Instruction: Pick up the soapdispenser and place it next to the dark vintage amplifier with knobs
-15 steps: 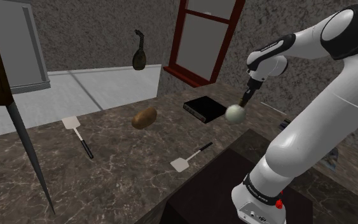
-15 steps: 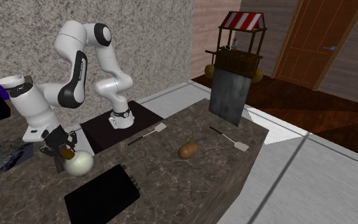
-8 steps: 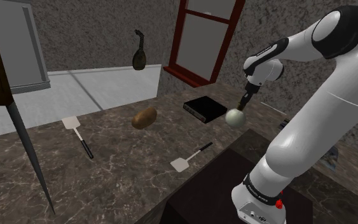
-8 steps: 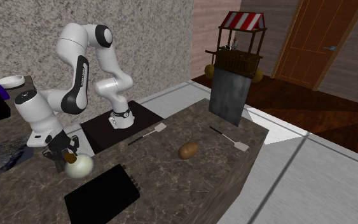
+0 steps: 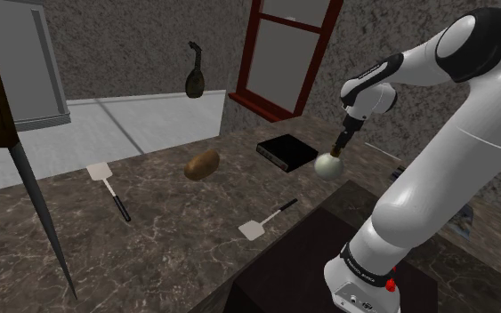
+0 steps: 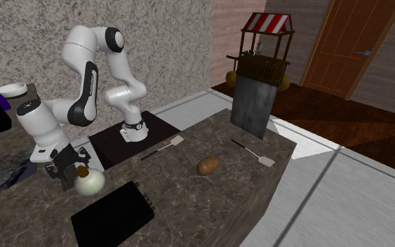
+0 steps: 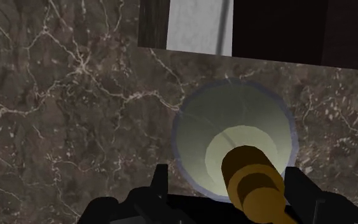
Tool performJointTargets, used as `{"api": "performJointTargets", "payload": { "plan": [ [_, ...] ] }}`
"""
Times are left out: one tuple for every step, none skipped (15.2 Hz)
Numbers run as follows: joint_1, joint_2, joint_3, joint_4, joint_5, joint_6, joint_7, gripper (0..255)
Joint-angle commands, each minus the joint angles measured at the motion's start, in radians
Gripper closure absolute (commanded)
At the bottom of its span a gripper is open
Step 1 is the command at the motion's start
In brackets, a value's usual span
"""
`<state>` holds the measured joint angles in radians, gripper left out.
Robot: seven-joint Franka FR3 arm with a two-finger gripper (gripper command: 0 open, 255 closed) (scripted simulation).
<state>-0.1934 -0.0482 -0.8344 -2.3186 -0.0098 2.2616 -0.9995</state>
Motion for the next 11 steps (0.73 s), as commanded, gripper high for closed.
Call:
{"api": "performJointTargets", "payload": {
  "plan": [
    [0.0,0.0,0.0,0.0,0.0,0.0,0.0,0],
    [0.0,0.0,0.0,0.0,0.0,0.0,0.0,0],
    [0.0,0.001,0.0,-0.001,0.001,0.002,-0.001,0],
    [-0.001,-0.027,0.003,0.014,-0.025,-0.033,0.018,0],
    [-0.003,-0.052,0.008,0.031,-0.047,-0.068,0.035,0],
    [-0.005,-0.075,0.014,0.05,-0.065,-0.103,0.049,0],
    [-0.006,-0.092,0.019,0.065,-0.077,-0.131,0.059,0],
    [-0.007,-0.092,0.019,0.065,-0.077,-0.131,0.058,0],
    [-0.008,-0.092,0.02,0.065,-0.077,-0.131,0.058,0],
    [-0.008,-0.092,0.02,0.065,-0.077,-0.131,0.058,0],
    [-0.008,-0.092,0.02,0.065,-0.077,-0.131,0.058,0]
  ]
}}
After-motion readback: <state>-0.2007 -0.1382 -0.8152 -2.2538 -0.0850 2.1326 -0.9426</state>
